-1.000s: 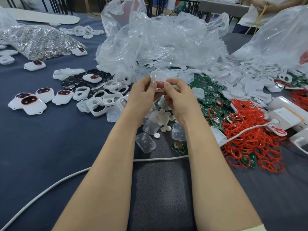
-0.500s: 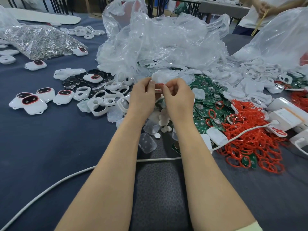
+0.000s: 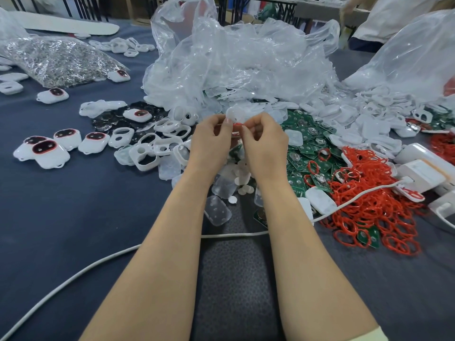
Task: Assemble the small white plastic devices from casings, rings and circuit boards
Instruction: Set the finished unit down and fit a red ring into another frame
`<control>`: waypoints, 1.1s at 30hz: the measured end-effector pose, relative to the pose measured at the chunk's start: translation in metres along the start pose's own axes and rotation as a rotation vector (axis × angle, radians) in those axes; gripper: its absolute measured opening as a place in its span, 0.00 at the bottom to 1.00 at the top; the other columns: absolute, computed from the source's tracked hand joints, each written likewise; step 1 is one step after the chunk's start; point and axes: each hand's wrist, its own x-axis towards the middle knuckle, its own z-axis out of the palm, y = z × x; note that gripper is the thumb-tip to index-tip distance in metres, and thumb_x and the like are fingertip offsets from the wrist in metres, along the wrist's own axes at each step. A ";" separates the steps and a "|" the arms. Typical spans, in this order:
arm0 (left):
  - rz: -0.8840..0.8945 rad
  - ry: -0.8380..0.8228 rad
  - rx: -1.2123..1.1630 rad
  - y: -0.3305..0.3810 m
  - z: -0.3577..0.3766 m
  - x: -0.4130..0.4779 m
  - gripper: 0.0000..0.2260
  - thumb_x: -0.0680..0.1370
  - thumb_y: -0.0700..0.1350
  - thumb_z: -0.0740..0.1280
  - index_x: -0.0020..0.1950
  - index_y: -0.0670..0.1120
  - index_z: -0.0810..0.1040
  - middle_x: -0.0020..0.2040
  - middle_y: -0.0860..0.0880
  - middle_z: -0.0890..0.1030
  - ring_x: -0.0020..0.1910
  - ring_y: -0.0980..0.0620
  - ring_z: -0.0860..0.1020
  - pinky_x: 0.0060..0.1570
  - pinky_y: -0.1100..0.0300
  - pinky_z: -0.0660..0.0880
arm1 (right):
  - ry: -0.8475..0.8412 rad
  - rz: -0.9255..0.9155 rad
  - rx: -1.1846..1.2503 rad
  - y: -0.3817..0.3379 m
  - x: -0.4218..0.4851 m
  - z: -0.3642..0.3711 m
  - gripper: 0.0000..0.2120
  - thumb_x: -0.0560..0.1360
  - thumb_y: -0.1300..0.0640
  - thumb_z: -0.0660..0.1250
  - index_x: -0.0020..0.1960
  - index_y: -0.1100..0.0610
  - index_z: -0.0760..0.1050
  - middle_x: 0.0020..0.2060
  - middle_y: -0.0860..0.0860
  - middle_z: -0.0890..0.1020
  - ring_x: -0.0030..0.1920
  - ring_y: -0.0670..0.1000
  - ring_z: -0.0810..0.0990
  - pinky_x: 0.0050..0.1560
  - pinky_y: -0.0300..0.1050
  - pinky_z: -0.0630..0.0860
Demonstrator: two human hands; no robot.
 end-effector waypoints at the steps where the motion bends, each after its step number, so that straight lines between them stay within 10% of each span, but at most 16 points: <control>1: 0.010 -0.023 0.016 0.000 0.000 -0.001 0.06 0.81 0.44 0.62 0.51 0.45 0.78 0.49 0.45 0.84 0.51 0.49 0.83 0.57 0.50 0.78 | 0.001 0.005 -0.001 0.000 0.000 0.000 0.03 0.75 0.63 0.67 0.43 0.58 0.74 0.32 0.44 0.74 0.33 0.41 0.72 0.38 0.33 0.69; 33: 0.094 0.004 0.238 0.002 0.003 -0.001 0.10 0.83 0.42 0.58 0.55 0.41 0.77 0.48 0.46 0.82 0.49 0.49 0.81 0.56 0.49 0.78 | 0.024 0.051 -0.089 -0.001 0.003 -0.005 0.04 0.72 0.61 0.68 0.40 0.56 0.75 0.30 0.44 0.75 0.33 0.41 0.72 0.39 0.38 0.70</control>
